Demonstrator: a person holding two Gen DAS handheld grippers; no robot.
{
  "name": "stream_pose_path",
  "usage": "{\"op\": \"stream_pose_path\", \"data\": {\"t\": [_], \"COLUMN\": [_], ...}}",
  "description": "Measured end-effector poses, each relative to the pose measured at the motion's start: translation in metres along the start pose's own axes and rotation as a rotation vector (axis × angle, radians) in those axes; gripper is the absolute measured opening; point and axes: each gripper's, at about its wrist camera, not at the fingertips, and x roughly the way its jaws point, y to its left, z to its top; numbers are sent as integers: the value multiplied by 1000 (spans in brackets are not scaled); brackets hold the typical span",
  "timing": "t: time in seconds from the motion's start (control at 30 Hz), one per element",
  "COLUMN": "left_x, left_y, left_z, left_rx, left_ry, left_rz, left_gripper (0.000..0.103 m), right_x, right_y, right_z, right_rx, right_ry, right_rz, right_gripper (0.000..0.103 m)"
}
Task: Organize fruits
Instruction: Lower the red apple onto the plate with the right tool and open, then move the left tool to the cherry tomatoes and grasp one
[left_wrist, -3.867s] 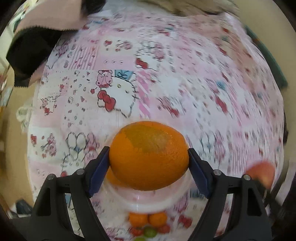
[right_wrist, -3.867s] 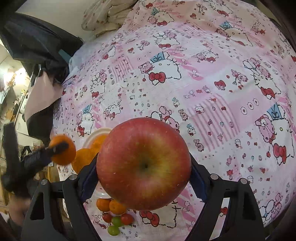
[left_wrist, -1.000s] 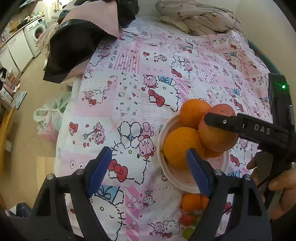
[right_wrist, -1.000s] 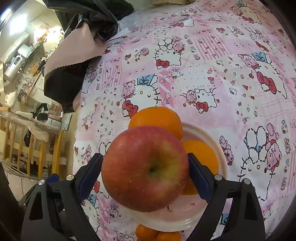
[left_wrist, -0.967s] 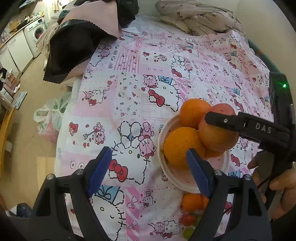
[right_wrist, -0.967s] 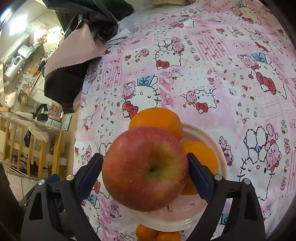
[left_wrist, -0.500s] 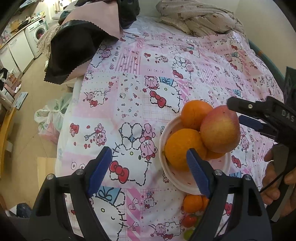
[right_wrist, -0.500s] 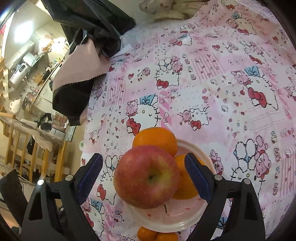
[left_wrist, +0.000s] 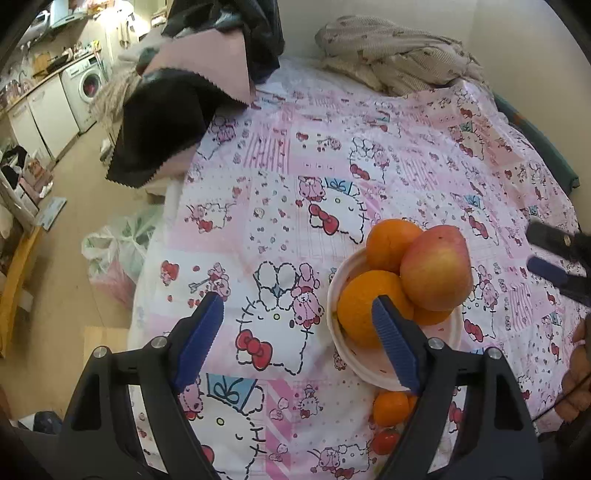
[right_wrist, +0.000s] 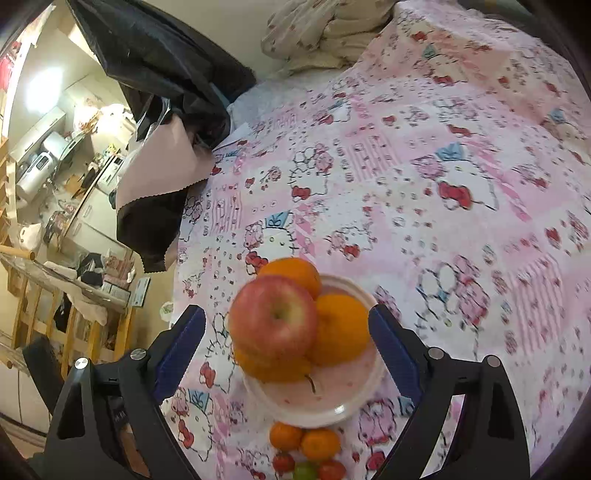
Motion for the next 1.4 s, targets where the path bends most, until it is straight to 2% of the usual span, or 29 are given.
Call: {"op": "stream_pose_path", "data": {"t": [0.1,0.27,0.4,0.5,0.6,0.73,0.8,0.87,1.0,1.03,1.17,1.23,1.27,1.4], "left_x": [-11,-23,-19,-18,-19,-21,-14,-7,14,19,49,59,64,72], "left_y": [2,6,-1,-1,-4,-10,-12,-13,-22,-25,-43,-49,-52,-61], "left_z": [-4,-18,-32,-45,-57,-70,-76,-79,-93,-97,-112,-118,-120,-126], "left_rx": [-5,-31,-8,-19,-9,-3,-11,-28,-27,-25,-11,-27,-39,-21], "left_ry": [-14,-13,50,78,96,95,137,177,274,298,432,476,491,514], "left_rz": [-26,-25,-5,-24,-77,-98,-98,-131,-129,-134,-181,-224,-246,-249], "left_gripper": [80,80,80,80,80,80,80,80,79,78,52,44,43,43], "right_x": [-15,-37,-48,-48,-49,-46,-44,-43,-41,-40,-39,-39,-38,-36], "right_y": [-3,-9,-14,-18,-24,-37,-39,-42,-50,-52,-61,-65,-66,-66], "right_z": [-17,-48,-75,-93,-107,-120,-125,-127,-132,-132,-132,-132,-132,-132], "right_rx": [7,29,21,26,59,111,111,108,135,138,164,183,187,177], "right_ry": [-6,-24,-53,-28,-13,28,44,50,69,76,86,93,98,107], "right_rz": [-15,-46,-92,-102,-109,-107,-121,-132,-139,-148,-166,-164,-159,-158], "right_gripper": [92,92,92,92,92,92,92,92,92,92,92,92,92,92]}}
